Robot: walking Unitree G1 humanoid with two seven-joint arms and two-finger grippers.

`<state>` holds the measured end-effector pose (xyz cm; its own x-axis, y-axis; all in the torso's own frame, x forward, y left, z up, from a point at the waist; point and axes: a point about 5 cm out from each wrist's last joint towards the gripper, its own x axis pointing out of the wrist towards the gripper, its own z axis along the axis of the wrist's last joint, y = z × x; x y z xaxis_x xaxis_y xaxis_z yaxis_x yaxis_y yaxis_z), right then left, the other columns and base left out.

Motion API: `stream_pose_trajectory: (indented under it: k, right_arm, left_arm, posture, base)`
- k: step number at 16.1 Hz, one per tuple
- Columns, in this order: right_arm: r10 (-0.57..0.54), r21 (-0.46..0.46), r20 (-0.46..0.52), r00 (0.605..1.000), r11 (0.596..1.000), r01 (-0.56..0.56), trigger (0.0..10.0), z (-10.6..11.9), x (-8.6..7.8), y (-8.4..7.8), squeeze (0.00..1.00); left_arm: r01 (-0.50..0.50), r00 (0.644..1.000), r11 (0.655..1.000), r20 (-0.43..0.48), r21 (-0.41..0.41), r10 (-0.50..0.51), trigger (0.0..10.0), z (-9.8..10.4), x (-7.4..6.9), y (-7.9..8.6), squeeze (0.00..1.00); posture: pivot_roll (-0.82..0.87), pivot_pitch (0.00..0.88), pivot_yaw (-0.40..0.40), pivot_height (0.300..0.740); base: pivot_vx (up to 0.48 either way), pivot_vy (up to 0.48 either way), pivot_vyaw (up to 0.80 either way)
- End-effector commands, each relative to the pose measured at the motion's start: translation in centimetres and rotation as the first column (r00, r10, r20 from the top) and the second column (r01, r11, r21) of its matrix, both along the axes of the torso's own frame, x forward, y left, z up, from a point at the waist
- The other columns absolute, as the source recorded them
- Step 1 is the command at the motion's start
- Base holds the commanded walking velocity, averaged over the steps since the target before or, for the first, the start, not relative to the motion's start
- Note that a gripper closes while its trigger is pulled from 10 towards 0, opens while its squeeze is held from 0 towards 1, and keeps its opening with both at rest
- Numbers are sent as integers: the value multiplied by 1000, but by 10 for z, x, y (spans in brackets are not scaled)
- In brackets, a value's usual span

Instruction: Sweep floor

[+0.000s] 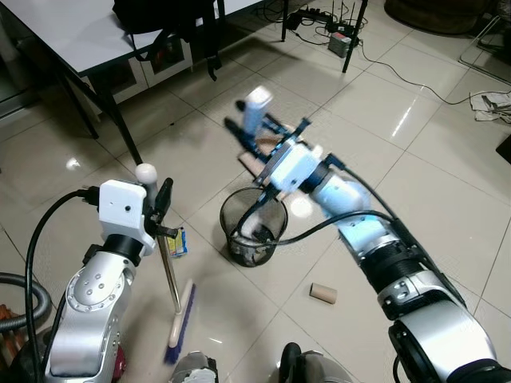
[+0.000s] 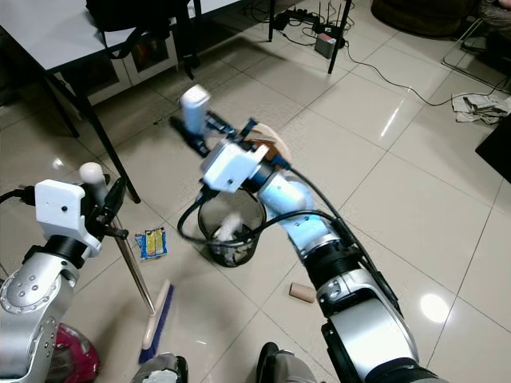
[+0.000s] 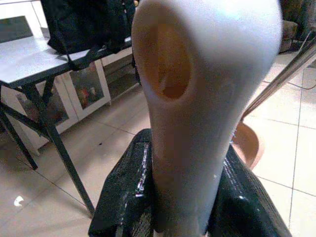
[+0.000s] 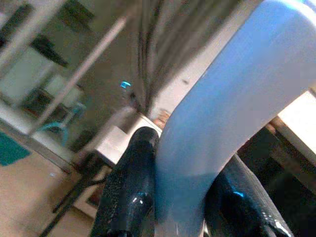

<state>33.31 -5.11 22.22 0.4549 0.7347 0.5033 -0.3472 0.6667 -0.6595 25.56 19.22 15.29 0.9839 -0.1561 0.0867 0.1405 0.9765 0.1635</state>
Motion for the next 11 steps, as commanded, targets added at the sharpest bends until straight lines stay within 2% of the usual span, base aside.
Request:
stream_pose_trajectory:
  k: [1, 2, 4, 6, 7, 9, 11]
  right_arm:
    - [-37, 97, 101, 994, 995, 27, 10000, 37, 2, -8, 0]
    - [-76, 158, 96, 992, 986, 60, 10000, 48, 4, -17, 0]
    - [-226, 365, 32, 974, 909, 199, 10000, 80, 10, -60, 0]
    - [-279, 421, 10, 960, 872, 249, 10000, 89, 8, -79, 0]
    - [-353, 466, -37, 935, 821, 328, 10000, 92, 4, -101, 0]
    - [-438, 487, -132, 889, 753, 443, 10000, 83, -2, -124, 0]
    - [-507, 450, -233, 830, 700, 555, 10000, 59, -9, -141, 0]
  left_arm:
    - [11, 1000, 1000, 13, 2, -11, 10000, 4, 2, -2, 0]
    - [8, 1000, 1000, 11, -2, -8, 10000, 5, 3, -2, 0]
    - [9, 1000, 1000, 4, -20, -9, 10000, 7, 9, -7, 0]
    - [18, 1000, 1000, -10, -10, -19, 10000, 5, 11, -9, 0]
    - [19, 1000, 1000, 0, -11, -19, 10000, 6, 13, -10, 0]
    - [16, 1000, 1000, 2, -5, -16, 10000, 6, 16, -11, 0]
    - [21, 1000, 1000, 5, 9, -22, 10000, 6, 15, -14, 0]
  posture:
    - [130, 128, -8, 740]
    - [123, 123, -9, 740]
    - [83, 102, -5, 740]
    - [70, 92, -9, 740]
    - [55, 78, -19, 740]
    - [45, 62, -24, 740]
    - [40, 53, -19, 740]
  base:
    - [0, 0, 0]
    - [0, 0, 0]
    - [0, 0, 0]
    - [0, 0, 0]
    - [0, 446, 0]
    - [0, 480, 0]
    - [0, 480, 0]
